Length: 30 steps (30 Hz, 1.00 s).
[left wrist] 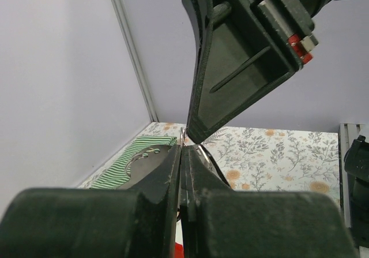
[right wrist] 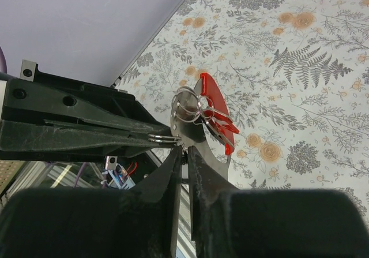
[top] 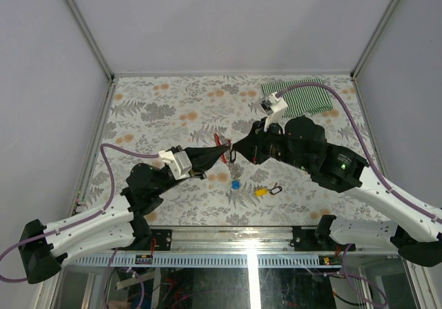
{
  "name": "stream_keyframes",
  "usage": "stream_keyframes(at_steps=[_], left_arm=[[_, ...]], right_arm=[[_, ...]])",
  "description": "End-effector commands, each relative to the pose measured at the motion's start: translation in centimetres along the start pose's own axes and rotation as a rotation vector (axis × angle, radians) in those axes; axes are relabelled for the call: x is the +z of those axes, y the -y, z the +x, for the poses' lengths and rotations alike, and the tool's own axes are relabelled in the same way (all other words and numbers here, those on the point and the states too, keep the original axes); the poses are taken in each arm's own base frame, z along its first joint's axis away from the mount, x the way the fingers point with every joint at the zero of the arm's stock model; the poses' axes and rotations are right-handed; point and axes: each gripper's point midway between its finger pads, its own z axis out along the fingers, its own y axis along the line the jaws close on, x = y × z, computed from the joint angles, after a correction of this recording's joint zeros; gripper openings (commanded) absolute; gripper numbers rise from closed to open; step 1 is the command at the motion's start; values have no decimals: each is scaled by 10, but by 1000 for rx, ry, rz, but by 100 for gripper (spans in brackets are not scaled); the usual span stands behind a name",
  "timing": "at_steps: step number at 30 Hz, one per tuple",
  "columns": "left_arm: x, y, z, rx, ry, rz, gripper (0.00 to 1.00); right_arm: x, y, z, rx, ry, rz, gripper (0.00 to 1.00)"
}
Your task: Put the keys on the keyring
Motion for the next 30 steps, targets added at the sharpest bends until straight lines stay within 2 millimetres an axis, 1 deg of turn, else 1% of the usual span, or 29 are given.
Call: stream_keyframes(at_steps=[1,3,9,13,20,30], left_arm=[[0,1,-44,46,164,18,0],[1,1,-45,49,166,19,0],[1,2,-45,48,169,25,0],[1,2,-47,49,175,27,0],[0,4,-52,49,192,39,0],[1,9,-55,49,206,67,0]], right_arm=[[-1,-4,-12,4,50,-11,16],[-1,-4,-12,1,52,-9,21],[-3,-4,-14,-14,65,-15,25],[-7,-5,-19,-83,86,-27,30],[-14,-4,-23,-179,108,-41,32],[-3,-7,-11,-202,63,-76,33]])
